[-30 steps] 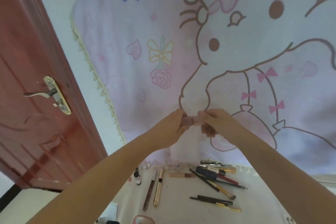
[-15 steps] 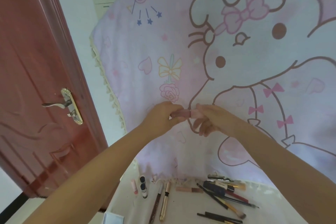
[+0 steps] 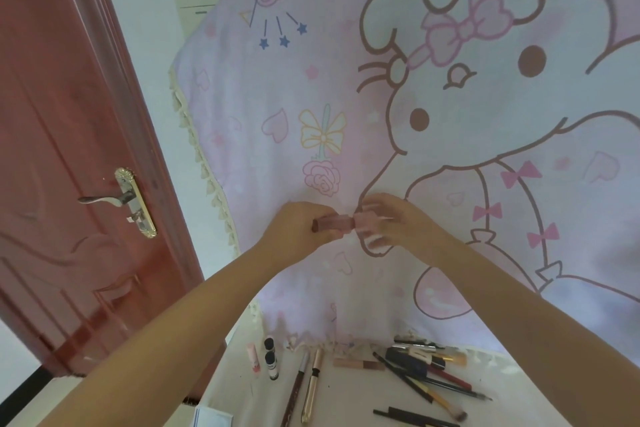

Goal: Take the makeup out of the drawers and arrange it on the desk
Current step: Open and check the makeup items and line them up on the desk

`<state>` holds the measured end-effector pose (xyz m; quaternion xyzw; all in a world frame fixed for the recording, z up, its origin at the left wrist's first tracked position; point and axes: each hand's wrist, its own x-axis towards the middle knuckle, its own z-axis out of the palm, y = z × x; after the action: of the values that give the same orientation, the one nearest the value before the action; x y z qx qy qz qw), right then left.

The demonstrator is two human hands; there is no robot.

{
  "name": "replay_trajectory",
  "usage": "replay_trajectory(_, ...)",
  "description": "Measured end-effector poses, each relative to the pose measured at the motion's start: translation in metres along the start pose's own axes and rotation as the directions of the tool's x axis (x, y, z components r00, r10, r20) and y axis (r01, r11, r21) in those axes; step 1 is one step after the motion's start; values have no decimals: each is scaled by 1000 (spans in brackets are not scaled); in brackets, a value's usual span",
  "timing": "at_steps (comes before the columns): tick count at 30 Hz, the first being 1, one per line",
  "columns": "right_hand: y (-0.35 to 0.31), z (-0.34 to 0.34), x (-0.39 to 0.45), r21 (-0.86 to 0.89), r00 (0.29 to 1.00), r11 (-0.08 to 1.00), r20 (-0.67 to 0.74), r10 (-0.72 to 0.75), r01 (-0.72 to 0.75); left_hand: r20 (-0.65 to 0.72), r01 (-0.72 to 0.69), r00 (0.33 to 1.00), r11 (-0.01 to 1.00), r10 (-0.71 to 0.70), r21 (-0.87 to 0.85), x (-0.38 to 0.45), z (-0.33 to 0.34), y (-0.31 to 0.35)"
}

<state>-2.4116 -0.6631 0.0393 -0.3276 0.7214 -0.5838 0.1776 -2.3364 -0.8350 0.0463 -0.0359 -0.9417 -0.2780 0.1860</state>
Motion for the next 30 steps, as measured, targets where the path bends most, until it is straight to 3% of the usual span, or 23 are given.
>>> replay_trajectory(2, -4, 2, 1, -24, 980, 980, 20, 198, -197, -3, -17, 1000, 999, 17, 32, 0, -1, 0)
replay_trajectory(4, -2, 2, 2, -71, 964, 963, 28, 264, -262, -4, -66, 998, 994, 67, 84, -2, 0, 0)
replay_trajectory(7, 4, 0, -1, -43, 994, 995, 44, 97, -95, 7, -96, 995, 990, 96, 107, -3, 1, -1)
replay_trajectory(9, 9, -2, 0, -25, 999, 999, 14, -47, 48, 1, -53, 999, 998, 53, 35, -4, 1, -3)
replay_trajectory(11, 15, -3, 0, 19, 995, 995, -32, -96, 96, -9, -27, 1000, 999, 26, -41, -5, 2, -4)
replay_trajectory(14, 19, -1, 0, 164, 996, 983, -21, -82, 84, -8, -18, 1000, 999, 18, -42, -6, 5, -5)
replay_trajectory(16, 10, 3, -3, 225, 999, 973, 0, 49, -48, -5, -28, 1000, 1000, 28, -14, -7, 5, -5)
replay_trajectory(19, 7, 3, 1, 17, 976, 976, 15, 217, -217, -3, -54, 999, 999, 54, 7, -7, 3, -4)
replay_trajectory(23, 18, 1, 1, 18, 1000, 1000, 10, 12, -12, 21, -27, 999, 1000, 27, 2, -10, 2, -7)
replay_trajectory(25, 23, 1, 0, 49, 998, 997, -12, -61, 61, 24, 18, 1000, 996, -16, -84, -12, 4, -10)
replay_trajectory(30, 24, 6, 1, 202, 1000, 979, -17, -9, 12, 39, 69, 997, 984, -64, -166, -16, 11, -17)
